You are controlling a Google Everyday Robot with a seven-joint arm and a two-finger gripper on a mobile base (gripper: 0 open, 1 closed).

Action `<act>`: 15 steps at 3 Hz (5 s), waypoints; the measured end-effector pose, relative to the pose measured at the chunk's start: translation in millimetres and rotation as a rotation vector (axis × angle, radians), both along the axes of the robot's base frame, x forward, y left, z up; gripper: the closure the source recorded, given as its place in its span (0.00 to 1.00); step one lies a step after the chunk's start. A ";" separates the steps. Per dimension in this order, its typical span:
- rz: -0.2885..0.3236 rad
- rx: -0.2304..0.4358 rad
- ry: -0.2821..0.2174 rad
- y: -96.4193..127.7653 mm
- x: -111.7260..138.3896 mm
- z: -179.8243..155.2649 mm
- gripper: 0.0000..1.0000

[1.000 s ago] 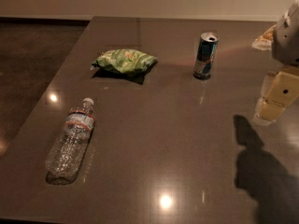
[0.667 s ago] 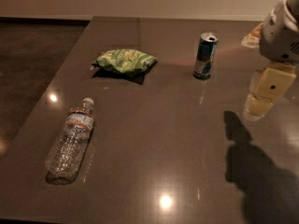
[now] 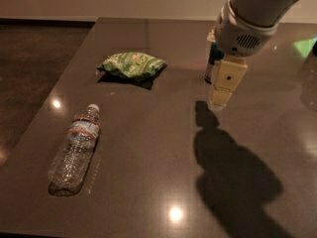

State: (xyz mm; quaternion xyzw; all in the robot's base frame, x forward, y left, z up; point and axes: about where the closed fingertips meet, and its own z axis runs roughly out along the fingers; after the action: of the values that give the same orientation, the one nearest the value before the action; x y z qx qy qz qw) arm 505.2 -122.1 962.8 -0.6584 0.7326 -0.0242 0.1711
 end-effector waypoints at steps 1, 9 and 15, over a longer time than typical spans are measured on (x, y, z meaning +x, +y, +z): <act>0.032 -0.017 -0.007 34.0 34.9 -6.5 0.00; 0.071 0.030 0.130 159.8 173.4 -99.3 0.38; 0.192 0.303 0.055 156.4 132.4 42.1 1.00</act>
Offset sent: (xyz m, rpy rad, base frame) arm 0.1046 0.1004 -0.0201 -0.0531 0.0017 0.1051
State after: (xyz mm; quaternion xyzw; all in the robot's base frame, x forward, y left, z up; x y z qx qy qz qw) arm 637.5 34.3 1004.8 -0.6923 0.6660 0.1209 0.2500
